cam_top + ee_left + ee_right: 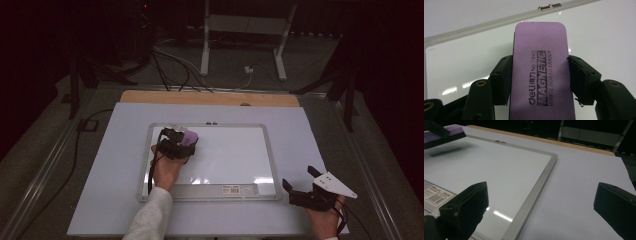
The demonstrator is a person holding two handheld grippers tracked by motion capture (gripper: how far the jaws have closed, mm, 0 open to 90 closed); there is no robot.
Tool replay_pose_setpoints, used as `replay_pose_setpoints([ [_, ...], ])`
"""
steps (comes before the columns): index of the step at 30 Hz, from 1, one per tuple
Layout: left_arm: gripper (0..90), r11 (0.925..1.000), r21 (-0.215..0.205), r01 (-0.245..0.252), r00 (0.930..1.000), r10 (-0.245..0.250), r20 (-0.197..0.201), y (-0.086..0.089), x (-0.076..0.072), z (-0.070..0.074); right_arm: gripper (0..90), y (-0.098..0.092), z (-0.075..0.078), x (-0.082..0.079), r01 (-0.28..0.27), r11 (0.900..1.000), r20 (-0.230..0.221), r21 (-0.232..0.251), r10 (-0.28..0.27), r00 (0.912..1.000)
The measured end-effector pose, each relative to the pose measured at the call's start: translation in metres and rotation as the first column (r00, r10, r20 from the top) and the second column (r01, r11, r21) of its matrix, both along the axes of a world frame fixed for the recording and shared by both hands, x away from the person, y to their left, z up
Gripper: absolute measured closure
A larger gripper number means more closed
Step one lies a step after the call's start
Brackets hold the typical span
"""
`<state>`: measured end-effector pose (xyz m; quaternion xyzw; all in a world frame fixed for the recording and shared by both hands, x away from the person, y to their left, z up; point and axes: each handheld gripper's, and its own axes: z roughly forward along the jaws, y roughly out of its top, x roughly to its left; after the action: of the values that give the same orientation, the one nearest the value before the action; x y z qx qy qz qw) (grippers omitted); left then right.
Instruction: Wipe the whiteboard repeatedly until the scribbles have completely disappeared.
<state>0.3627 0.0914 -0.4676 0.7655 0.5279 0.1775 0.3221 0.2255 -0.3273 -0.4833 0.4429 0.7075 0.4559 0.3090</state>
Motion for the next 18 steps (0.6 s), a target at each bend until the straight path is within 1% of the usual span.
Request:
replay_pose_setpoints([
  [7,41.7,0.9991,-0.039,-0.014,0.9998,0.015,0.011,0.01,-0.008,0.005,0.0,-0.001,0.0,0.0,0.0,1.0,-0.002,0.002,0.0,1.0],
  [18,41.7,0.9972,-0.071,-0.022,0.9994,0.024,0.025,0.024,-0.022,0.011,0.0,0.0,0.0,0.0,-0.002,1.0,-0.001,0.002,0.002,1.0],
])
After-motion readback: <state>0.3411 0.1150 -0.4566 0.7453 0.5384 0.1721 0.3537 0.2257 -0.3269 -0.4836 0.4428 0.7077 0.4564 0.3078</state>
